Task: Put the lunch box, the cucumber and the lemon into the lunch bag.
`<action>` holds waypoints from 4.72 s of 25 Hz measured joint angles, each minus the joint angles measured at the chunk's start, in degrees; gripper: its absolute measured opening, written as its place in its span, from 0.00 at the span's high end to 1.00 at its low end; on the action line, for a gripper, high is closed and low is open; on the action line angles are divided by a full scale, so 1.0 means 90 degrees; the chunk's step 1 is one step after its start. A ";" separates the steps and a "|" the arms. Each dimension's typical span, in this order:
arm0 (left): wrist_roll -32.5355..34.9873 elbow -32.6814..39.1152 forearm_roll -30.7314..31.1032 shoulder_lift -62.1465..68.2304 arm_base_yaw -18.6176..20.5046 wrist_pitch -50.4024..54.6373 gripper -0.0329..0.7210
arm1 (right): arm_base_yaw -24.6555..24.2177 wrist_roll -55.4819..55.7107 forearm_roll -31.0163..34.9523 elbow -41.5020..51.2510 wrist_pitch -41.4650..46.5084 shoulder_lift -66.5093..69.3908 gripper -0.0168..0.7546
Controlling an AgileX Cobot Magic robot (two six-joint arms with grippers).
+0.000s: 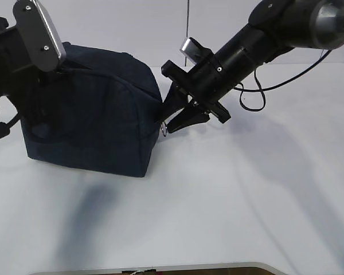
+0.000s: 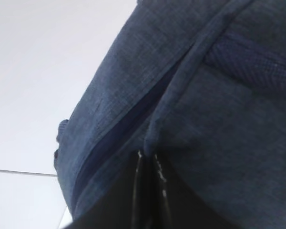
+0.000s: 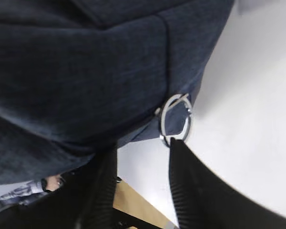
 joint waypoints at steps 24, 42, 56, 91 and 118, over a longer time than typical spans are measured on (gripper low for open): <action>0.0000 0.0000 0.0012 0.0000 0.0012 0.0548 0.97 | 0.0000 -0.4496 -0.2662 -0.0045 0.0096 -0.1012 0.52; 0.0000 0.0000 0.0334 -0.0316 0.0012 0.0695 0.50 | 0.0000 -0.5777 -0.2929 -0.0045 0.0111 -0.1282 0.52; -0.0131 0.0000 -0.0111 -0.1341 0.0012 0.2473 0.47 | 0.0000 -0.5777 -0.2956 -0.0045 0.0138 -0.2014 0.52; -0.9609 0.0000 0.8623 -0.3707 0.0021 0.6330 0.47 | 0.0000 -0.5312 -0.3209 0.1475 0.0333 -0.5884 0.52; -1.2492 0.0254 0.8706 -0.7069 0.0021 0.8521 0.47 | 0.0000 -0.4041 -0.3373 0.3594 0.0377 -0.8388 0.52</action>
